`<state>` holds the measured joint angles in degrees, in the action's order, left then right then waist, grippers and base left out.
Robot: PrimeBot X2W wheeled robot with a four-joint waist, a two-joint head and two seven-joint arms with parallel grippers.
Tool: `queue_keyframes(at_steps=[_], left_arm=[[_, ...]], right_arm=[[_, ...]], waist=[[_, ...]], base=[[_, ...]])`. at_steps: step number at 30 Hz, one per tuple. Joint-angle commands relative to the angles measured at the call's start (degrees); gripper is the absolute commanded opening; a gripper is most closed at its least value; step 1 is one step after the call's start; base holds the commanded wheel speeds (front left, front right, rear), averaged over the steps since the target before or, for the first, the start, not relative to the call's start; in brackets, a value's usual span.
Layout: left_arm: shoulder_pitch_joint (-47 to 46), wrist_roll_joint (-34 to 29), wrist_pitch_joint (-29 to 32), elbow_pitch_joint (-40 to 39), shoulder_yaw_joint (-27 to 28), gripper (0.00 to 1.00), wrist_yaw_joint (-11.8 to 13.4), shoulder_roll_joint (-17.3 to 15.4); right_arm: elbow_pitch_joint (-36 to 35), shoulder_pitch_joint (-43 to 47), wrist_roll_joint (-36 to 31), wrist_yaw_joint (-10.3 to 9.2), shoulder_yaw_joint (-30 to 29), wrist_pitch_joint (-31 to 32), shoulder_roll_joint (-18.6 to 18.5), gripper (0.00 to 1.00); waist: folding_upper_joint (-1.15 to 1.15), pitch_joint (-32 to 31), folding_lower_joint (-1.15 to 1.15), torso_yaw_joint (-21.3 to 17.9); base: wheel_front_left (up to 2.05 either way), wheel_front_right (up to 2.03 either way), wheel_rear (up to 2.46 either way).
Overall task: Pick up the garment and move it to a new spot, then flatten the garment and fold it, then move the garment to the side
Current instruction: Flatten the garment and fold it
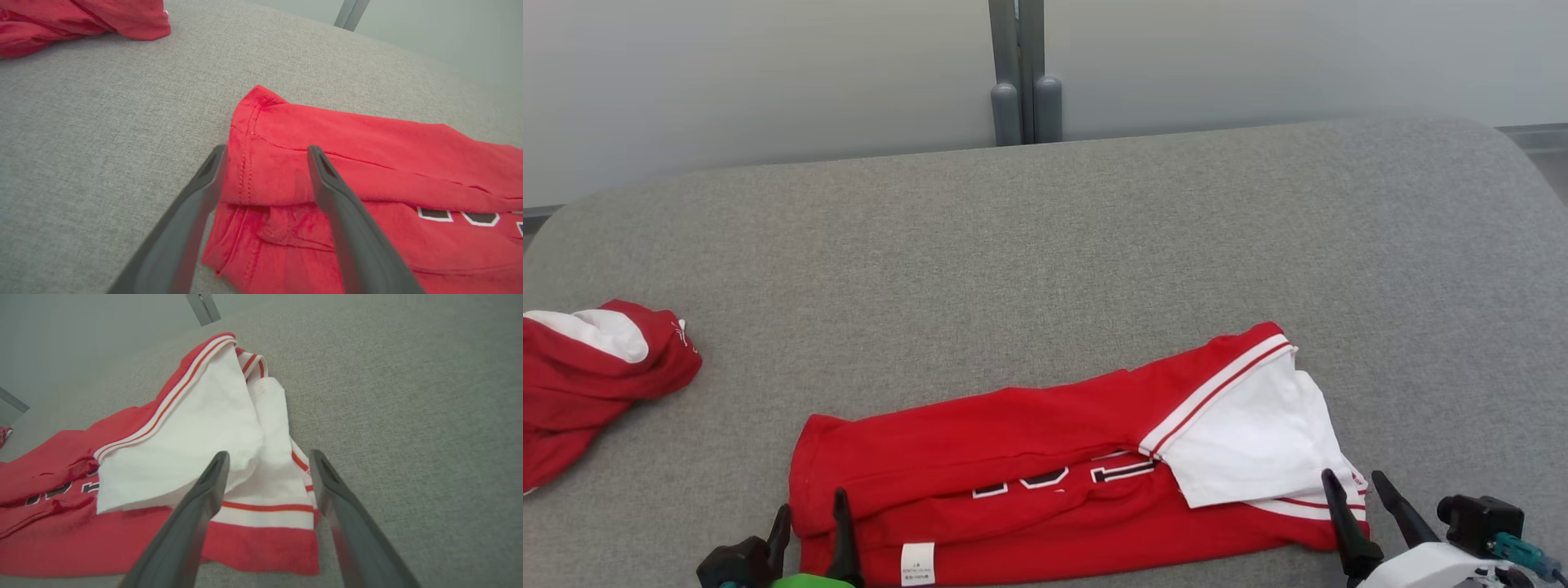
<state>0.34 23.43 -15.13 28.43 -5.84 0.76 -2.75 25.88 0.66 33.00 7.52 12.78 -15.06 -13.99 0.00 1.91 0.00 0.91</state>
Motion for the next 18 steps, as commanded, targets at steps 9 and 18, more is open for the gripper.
queue_keyframes(at_steps=[9, 18], left_arm=[[-1.7, -1.7, 0.0, -2.0, -0.7, 1.0, 0.5, -0.3], [-3.0, -3.3, 0.0, -4.1, -2.4, 1.0, 0.8, -0.3]], right_arm=[[0.0, -5.1, -2.0, -0.07, -2.3, -0.1, -1.1, 1.0], [14.5, -14.3, 1.3, -0.07, 3.9, 0.3, -2.3, 1.0]], waist=[[0.0, 1.2, 0.0, 0.9], [0.0, 3.2, 0.0, 4.7]], base=[[0.0, 0.0, 0.0], [0.0, 0.0, 0.0]])
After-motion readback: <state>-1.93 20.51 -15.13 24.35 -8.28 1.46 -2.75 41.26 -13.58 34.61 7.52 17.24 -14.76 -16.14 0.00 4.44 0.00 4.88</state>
